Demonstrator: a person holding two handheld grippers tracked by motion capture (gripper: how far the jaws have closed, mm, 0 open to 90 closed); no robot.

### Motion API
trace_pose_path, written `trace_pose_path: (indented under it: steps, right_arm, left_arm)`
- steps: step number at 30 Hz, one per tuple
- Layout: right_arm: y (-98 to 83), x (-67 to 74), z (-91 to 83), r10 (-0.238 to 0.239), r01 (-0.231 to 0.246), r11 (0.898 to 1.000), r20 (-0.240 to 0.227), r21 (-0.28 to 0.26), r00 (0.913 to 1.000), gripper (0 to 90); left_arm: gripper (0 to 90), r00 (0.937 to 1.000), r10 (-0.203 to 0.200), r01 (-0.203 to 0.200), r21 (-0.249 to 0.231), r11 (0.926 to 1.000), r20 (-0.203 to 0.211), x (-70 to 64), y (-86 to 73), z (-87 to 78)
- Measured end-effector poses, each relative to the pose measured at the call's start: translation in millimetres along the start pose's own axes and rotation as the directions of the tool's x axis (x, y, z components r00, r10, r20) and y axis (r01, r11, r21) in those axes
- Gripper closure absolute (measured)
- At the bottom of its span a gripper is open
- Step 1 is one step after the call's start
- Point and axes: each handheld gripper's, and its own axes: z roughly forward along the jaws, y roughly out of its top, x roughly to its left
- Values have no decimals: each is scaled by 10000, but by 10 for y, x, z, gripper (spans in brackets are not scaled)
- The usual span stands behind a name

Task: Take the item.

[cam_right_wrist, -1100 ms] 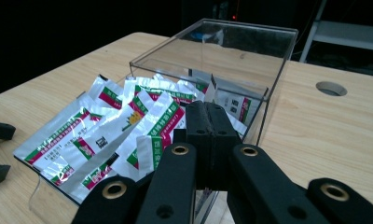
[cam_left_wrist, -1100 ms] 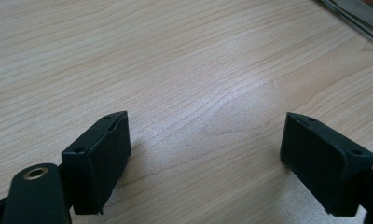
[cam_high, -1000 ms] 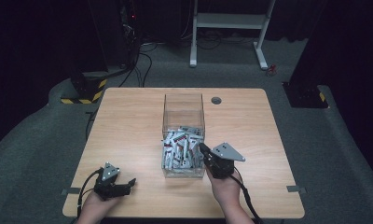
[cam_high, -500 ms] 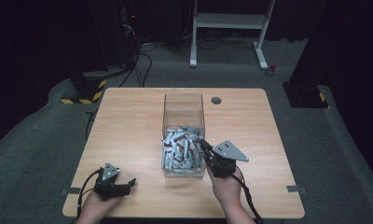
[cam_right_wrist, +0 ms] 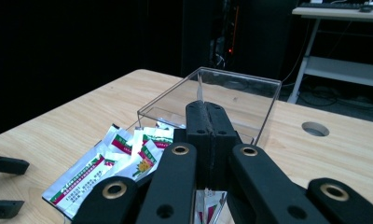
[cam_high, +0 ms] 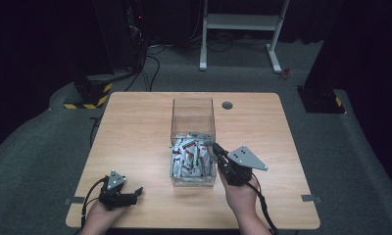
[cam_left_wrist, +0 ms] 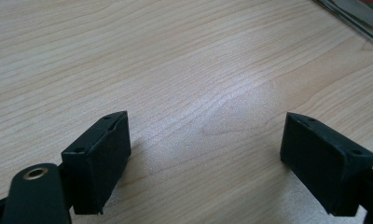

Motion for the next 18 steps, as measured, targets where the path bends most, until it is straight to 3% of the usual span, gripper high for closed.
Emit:
trace_pose_path:
  steps: [18]
  right_arm:
    - [63,-131,-120,-25,31,9998,324,-204,9995,900]
  left_arm:
    - [162,10000,14,-14,2,10000,18,1,0,-1]
